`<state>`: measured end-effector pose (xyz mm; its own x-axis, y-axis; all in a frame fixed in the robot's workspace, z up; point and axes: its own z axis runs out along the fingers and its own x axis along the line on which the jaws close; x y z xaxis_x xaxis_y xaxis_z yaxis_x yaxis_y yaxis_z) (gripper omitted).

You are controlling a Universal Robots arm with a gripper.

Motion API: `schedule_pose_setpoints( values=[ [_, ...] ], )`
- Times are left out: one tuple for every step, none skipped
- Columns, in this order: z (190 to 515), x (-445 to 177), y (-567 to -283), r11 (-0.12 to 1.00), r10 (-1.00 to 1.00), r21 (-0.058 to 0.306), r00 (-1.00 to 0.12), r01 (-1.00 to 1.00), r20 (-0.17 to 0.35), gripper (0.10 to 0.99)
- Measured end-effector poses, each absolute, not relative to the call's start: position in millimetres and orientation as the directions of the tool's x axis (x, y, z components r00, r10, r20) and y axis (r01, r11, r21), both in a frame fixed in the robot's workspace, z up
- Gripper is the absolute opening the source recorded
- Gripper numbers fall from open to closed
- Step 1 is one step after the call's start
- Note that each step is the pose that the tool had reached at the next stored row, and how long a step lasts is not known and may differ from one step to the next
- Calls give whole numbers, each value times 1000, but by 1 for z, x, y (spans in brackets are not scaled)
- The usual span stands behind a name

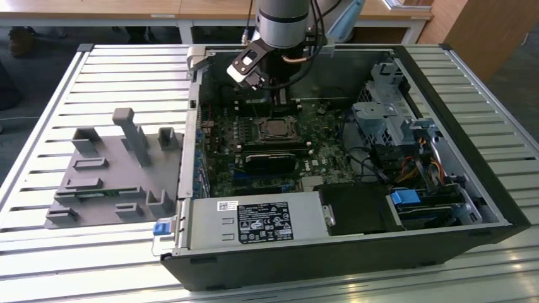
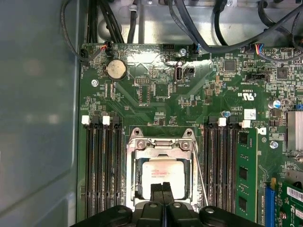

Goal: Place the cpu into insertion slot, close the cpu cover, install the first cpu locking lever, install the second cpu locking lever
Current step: 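Install the first cpu locking lever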

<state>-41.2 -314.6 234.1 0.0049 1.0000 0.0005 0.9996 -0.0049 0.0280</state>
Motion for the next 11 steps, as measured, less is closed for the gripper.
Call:
schedule_pose_setpoints(
  values=[
    [234, -41, -315, -5, 1000, 28, 5, 1000, 1, 118],
    [234, -41, -315, -5, 1000, 28, 5, 1000, 1, 118],
    [234, -41, -315, -5, 1000, 28, 5, 1000, 1, 118],
    [235, -41, -315, -5, 1000, 28, 5, 1000, 0, 118],
    [236, -41, -315, -5, 1000, 28, 5, 1000, 0, 118],
    [237, -41, -315, -5, 1000, 28, 5, 1000, 1, 118],
    [238, -41, -315, -5, 1000, 28, 5, 1000, 1, 118],
    [240, -41, -315, -5, 1000, 28, 5, 1000, 1, 118],
    [241, -41, -315, -5, 1000, 28, 5, 1000, 1, 118],
    [243, -41, -315, -5, 1000, 28, 5, 1000, 1, 118],
    [245, -41, -315, -5, 1000, 28, 5, 1000, 1, 118]
  ],
)
